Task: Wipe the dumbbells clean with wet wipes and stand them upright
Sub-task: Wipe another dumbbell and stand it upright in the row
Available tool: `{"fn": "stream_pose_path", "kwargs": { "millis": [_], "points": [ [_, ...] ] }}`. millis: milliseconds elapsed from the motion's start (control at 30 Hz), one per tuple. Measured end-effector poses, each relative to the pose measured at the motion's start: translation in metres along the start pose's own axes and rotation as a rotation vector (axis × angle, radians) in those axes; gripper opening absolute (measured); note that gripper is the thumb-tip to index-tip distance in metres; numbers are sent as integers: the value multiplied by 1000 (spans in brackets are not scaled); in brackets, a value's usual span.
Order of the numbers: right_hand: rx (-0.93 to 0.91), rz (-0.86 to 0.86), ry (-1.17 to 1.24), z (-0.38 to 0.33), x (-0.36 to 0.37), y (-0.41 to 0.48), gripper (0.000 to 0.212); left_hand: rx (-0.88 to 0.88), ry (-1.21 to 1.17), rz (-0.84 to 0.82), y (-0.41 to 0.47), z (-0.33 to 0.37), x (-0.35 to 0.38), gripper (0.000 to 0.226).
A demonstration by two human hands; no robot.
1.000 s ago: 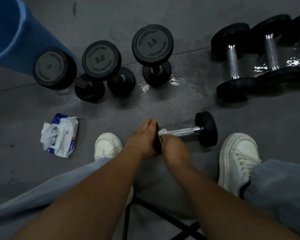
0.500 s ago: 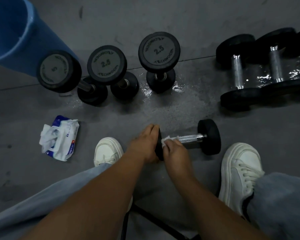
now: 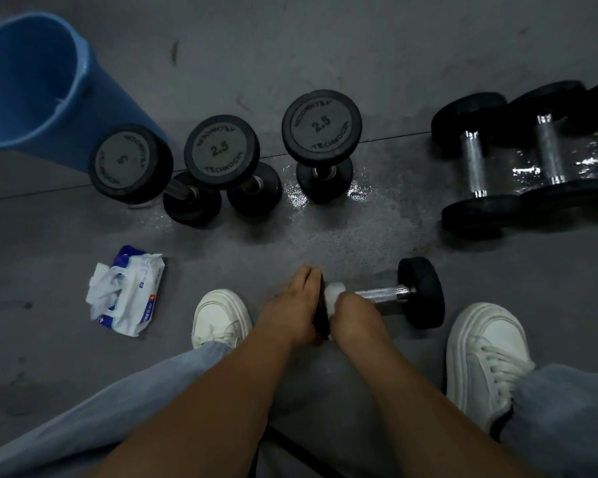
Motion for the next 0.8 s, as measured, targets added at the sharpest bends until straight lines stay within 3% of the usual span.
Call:
{"fn": "stream_pose_path", "kwargs": {
  "millis": [100,233,333,533,700,800],
  "points": [
    [-291,251,23,-16,-11,-22,23,28,-23,30,2,0,-3,117],
    [-175,150,-73,-21,-12,-12,28,24,-10,30,2,-1,0,115],
    [-285,188,-16,-31,-25,-13,15,29,-17,36,5,-2,0,114],
    [-210,58,-103,-10,0,-15,37,7,-3,19,3,-2,1,123],
    [-231,95,8,0,5,-11,28,1,0,1,5,-2,-2,123],
    [-291,153,263,4,9,-32,28,-1,-6,8,4,-3,0,123]
  ]
}}
Point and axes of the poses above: each hand's wrist, its own y-axis towards the middle knuckle, its own x-axis out of the palm, z = x × y, the point moved 7 cm from there along y, towards the middle knuckle, and after that the axes turned 6 degrees about -z, right-handed, at the moved point
